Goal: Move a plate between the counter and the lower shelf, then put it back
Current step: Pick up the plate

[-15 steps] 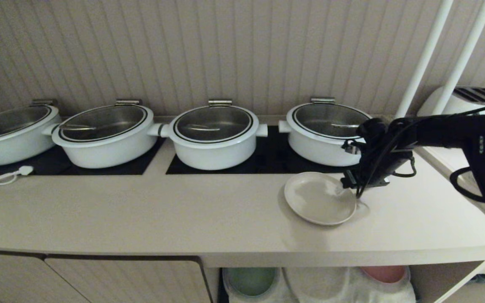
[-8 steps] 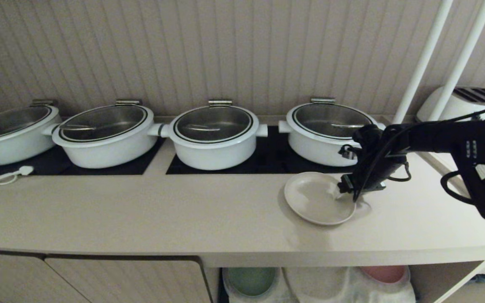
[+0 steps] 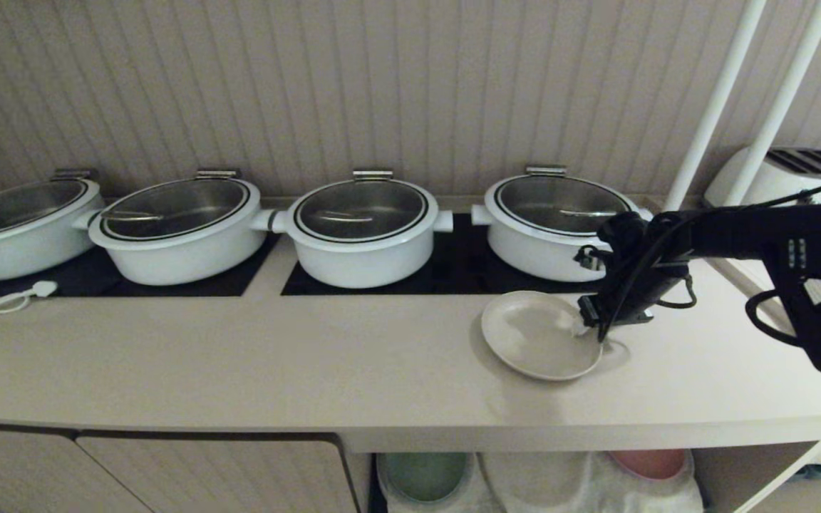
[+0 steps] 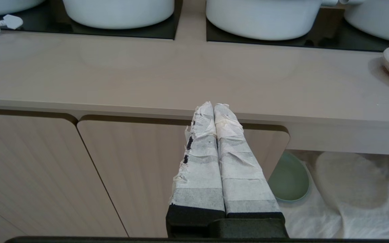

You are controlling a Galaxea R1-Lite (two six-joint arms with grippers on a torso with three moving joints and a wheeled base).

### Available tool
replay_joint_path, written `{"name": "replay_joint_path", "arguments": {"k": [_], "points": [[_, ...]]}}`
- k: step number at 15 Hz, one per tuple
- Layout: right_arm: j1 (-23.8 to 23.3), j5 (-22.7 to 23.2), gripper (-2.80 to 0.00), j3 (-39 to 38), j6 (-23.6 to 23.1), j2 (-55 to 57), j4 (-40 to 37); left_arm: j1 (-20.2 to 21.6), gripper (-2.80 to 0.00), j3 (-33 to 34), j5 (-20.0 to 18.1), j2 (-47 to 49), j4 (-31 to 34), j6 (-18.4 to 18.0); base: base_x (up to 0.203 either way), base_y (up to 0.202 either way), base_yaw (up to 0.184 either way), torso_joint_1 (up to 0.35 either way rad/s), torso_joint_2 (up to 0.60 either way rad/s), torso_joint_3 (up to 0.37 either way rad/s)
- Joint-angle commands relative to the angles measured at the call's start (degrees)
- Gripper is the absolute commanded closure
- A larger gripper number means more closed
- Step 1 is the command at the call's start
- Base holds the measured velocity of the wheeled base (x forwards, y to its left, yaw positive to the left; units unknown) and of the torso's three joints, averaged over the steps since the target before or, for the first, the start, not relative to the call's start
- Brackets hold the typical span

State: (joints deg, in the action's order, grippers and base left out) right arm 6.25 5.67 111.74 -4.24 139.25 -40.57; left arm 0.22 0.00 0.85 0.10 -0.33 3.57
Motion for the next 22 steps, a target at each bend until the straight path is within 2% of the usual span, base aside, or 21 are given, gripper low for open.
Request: {"name": "replay_joint_path", "arguments": {"k": [1,18,22], "points": [[-0.01,-0.04,0.0,0.05,-0.08,0.14,-0.12,0.04,0.0,0.0,0.03,-0.01,-0.02,0.04,0.0,0.0,0.0,0.0,0.0,0.0],[-0.1,-0.05,0.0,-0.43,0.04,-2.54,-0.75,0.04,0.0,0.0,0.03,-0.01,-0.02,0.04,0.0,0.0,0.0,0.0,0.0,0.0],[-0.1,-0.02,0.0,-2.74,2.53,-5.2,-0.83,0.04,0.0,0.0,0.03,-0.01,-0.02,0.04,0.0,0.0,0.0,0.0,0.0,0.0]]}}
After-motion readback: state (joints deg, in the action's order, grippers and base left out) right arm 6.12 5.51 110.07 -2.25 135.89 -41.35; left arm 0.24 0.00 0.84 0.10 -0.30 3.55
